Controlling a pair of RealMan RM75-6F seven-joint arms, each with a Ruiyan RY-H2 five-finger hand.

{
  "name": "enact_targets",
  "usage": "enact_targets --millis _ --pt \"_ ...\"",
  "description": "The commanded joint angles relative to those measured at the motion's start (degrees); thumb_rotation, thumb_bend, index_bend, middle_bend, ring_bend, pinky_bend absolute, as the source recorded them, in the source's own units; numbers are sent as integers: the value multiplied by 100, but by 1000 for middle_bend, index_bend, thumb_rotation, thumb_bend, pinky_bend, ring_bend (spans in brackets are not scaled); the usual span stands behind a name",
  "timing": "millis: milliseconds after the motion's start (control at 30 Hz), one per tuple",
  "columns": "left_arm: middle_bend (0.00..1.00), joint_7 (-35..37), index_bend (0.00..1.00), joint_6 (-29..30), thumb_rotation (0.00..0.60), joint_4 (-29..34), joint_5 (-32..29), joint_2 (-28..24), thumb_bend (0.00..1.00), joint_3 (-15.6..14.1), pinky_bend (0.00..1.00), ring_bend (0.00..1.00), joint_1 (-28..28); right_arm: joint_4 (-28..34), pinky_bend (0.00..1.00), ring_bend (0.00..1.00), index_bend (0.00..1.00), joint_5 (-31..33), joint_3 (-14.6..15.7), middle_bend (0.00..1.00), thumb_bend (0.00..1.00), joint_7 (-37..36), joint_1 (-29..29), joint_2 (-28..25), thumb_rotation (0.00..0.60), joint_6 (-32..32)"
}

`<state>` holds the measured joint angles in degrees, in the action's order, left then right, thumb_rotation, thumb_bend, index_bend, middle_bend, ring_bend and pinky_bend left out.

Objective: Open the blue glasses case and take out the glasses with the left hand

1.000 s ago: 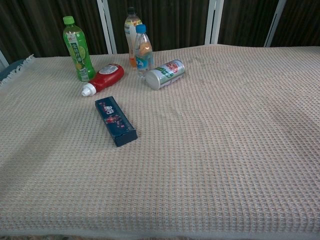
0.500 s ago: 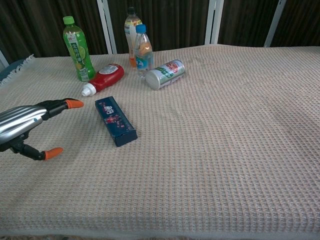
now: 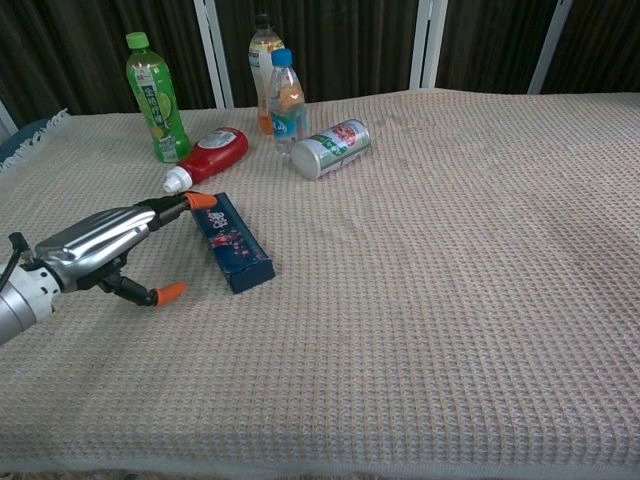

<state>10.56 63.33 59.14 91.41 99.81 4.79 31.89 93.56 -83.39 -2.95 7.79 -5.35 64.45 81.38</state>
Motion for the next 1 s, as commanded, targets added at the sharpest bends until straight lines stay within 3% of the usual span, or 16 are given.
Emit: enact_targets --millis 33,533,1000 --pt "0 14 0 -37 600 -111 -57 174 308 48 0 0 120 2 0 0 0 4 -1 0 176 -12 3 -8 600 1" --pt "0 61 0 -227 600 -696 -338 1035 308 362 0 0 689 22 0 0 0 28 -43 0 176 -339 49 -165 600 62" --pt "0 -131 0 -549 600 -2027 -884 1922 308 935 0 0 1407 29 0 0 0 43 -77 0 176 -690 102 -348 600 112"
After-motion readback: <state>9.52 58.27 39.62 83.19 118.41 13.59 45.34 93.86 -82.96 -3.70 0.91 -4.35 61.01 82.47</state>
